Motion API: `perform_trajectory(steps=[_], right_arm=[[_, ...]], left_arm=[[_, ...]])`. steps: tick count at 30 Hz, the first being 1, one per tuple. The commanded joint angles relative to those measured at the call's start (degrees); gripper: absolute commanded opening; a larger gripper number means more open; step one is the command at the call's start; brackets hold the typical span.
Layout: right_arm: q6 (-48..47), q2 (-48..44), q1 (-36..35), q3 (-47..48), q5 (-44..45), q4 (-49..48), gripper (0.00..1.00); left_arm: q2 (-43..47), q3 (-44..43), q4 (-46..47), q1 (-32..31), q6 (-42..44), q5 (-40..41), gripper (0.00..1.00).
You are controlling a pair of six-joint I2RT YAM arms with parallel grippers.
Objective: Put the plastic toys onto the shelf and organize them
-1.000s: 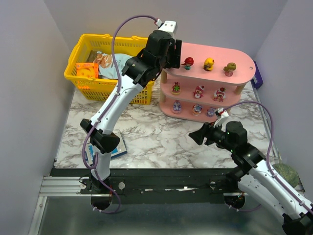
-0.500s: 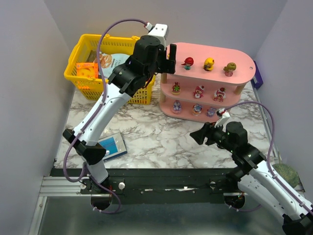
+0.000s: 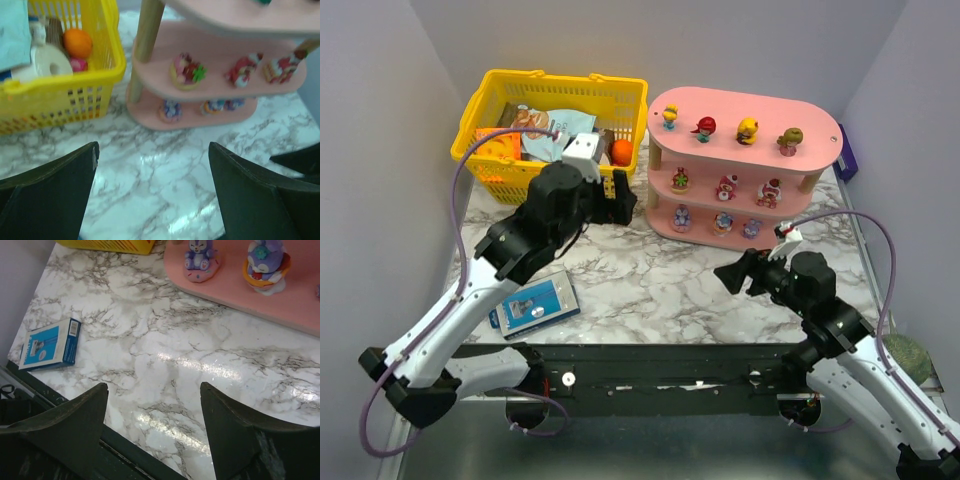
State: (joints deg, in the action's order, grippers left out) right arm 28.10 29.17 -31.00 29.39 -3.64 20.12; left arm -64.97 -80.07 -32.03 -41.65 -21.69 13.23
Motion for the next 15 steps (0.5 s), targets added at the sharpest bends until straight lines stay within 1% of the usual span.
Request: perform_trajectory(steps=[1, 2, 3, 4, 6, 7, 8, 11, 13, 15], right_arm=[[0.4, -0.3, 0.3, 2.3, 6.1, 3.6, 0.94], [0.6, -0.5, 0.3, 2.6, 7.1, 4.6, 1.0], [1.1, -1.0, 0.3, 2.8, 8.5, 5.2, 1.0], [2.2, -2.1, 0.3, 3.0, 10.9, 5.8, 1.0], [2.9, -3.8, 0.3, 3.7, 12.2, 6.9, 1.0], [2.9, -4.7, 0.2, 4.0, 12.4, 7.5, 1.0], [2.9, -6.4, 0.3, 5.1, 12.5, 8.5, 1.0], [2.8, -8.8, 0.3, 6.5, 14.0, 11.1, 1.0], [2.8, -9.2, 0.3, 8.2, 14.6, 12.7, 1.0], [2.8, -9.7, 0.3, 9.9, 15.8, 15.3, 1.0]], left_arm=[[12.7, 14.7, -1.9, -0.4, -7.4, 2.4, 0.99], [14.6, 16.8, -4.0, -0.4, -8.1, 4.1, 0.99], [16.3, 20.7, -5.1, -0.4, -9.4, 5.0, 0.99], [19.9, 22.6, -6.2, -0.4, -10.6, 5.9, 0.99], [23.1, 26.6, -9.7, -0.4, -13.1, 7.4, 0.99], [26.1, 27.7, -11.0, -0.4, -13.9, 8.0, 0.99], [27.3, 28.6, -13.4, -0.4, -15.2, 8.5, 0.99], [32.3, 31.2, -16.5, -0.4, -16.5, 10.5, 0.99], [35.3, 32.6, -17.1, -0.4, -18.4, 11.5, 0.99], [37.3, 33.3, -15.7, -0.4, -17.5, 10.0, 0.99]])
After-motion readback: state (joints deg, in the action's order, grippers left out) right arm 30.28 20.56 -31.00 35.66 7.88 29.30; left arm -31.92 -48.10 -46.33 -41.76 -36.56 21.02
